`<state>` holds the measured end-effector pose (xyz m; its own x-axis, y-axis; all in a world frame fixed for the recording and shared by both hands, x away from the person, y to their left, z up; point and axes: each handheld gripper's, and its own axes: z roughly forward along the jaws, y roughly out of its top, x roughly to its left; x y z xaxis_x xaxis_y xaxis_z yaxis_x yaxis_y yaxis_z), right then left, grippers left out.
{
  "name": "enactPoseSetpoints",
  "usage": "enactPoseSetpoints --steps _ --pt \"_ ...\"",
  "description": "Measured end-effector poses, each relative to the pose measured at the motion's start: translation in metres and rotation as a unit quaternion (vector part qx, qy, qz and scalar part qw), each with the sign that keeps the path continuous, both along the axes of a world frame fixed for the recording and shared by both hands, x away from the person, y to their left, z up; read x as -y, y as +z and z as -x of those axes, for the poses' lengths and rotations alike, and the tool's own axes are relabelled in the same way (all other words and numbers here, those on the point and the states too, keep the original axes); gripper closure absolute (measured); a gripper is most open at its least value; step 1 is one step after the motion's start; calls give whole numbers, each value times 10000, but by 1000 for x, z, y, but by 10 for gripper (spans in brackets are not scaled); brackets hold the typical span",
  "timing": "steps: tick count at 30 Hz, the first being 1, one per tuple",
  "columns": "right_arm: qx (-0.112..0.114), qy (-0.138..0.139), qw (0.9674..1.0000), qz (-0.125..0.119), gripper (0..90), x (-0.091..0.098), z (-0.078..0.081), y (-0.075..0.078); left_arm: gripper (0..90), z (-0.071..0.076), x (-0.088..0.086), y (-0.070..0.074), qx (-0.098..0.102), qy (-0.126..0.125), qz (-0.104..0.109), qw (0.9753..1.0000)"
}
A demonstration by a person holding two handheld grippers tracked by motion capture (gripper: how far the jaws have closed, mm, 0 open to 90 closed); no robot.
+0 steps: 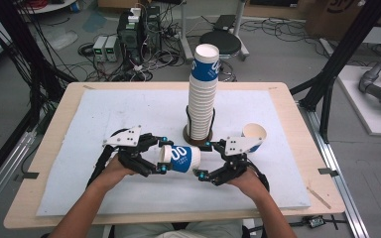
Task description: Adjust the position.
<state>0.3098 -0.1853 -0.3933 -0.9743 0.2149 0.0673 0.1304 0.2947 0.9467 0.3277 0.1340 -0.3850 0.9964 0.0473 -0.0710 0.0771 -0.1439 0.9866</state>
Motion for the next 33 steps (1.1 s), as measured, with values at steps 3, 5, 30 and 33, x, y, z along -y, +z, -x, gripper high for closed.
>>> enactPoseSetpoints --steps 3,5,30,33 --pt "-12 33 10000 -22 175 -2 0 -1 293 1 0 0 16 -31 34 10000" --pt "-39 60 10000 -16 175 -4 0 -2 293 1 1 1 20 -74 36 10000" --pt "-286 337 9987 -259 159 -12 -1 -5 295 4 4 1 47 -260 368 9990" --pt "-345 343 9984 -273 160 -12 0 -5 295 4 4 1 48 -263 386 9989"
